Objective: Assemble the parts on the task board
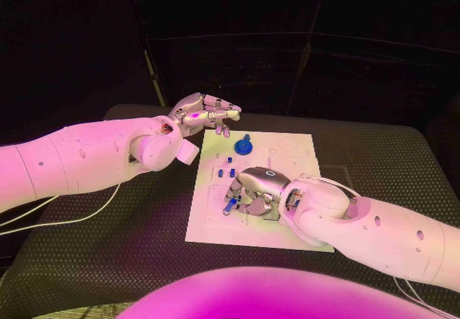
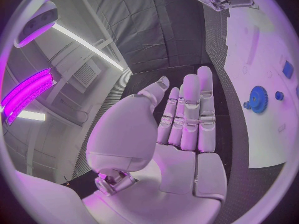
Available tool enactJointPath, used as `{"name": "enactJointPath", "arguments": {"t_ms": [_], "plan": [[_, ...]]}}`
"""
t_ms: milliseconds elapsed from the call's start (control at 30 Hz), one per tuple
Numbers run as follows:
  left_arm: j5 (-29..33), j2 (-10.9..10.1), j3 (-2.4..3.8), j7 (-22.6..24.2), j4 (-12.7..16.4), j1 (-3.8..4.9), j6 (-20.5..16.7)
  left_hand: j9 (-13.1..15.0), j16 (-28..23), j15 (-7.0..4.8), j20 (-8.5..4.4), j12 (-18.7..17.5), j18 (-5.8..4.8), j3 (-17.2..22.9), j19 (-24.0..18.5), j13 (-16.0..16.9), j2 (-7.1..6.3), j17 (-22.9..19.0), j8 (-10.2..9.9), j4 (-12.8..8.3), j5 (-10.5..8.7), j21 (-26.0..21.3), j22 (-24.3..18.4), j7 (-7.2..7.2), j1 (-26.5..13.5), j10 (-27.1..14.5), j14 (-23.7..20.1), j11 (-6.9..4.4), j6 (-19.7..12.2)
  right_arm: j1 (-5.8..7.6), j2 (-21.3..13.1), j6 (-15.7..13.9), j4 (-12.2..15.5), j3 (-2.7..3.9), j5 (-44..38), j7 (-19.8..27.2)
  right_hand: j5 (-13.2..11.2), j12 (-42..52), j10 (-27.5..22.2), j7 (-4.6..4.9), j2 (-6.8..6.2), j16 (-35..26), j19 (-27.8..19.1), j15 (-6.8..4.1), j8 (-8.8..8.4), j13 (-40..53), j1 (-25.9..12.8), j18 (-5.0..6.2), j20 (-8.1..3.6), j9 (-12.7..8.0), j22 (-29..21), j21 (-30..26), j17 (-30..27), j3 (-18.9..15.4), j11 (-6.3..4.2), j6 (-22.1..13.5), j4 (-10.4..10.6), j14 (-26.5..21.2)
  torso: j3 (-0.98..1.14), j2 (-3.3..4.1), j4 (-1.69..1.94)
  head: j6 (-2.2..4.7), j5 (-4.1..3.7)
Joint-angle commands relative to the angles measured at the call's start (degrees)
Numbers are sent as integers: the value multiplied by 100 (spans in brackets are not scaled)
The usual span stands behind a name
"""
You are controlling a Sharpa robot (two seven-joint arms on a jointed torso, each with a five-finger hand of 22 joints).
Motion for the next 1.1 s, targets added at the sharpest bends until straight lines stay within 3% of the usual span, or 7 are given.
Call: {"name": "enactJointPath", "arguments": {"t_ms": [33, 467, 1100], "plan": [[0, 3, 5, 50, 14, 10, 42, -3, -32, 6, 30, 19, 34, -40, 20, -2, 38, -5, 25, 8, -32, -34, -9, 6, 26, -52, -19, 1, -43, 3, 22, 108, -14, -8, -247, -178, 29, -37, 81, 16, 2, 5, -13, -14, -15, -3, -43, -18, -16, -3, 4, 27, 4, -27, -43, 20, -17, 134, -2, 2, -5, -1, 1], [0, 2, 5, 44, 12, 10, 44, -3, -32, 6, 30, 19, 34, -40, 20, -2, 38, -5, 25, 8, -32, -34, -9, 6, 26, -52, -19, 1, -43, 0, 87, 193, -25, -89, -325, -255, 51, -47, 83, 18, 1, -1, -13, -13, -19, -4, -60, -18, -15, -5, 8, 30, -6, -31, -41, 21, -16, 132, -1, -5, 0, -1, 11], [0, 7, 5, 42, 11, 10, 56, -3, -32, 6, 30, 19, 34, -40, 20, -2, 38, -5, 25, 8, -32, -34, -9, 6, 26, -52, -19, 1, -43, -4, 189, 59, -78, -104, -461, -292, 57, -56, 83, 18, 3, -2, -19, -12, -22, -4, -80, -17, -13, -6, 1, 27, -9, -36, -39, 22, -10, 132, -3, -3, 1, -1, 20]]}}
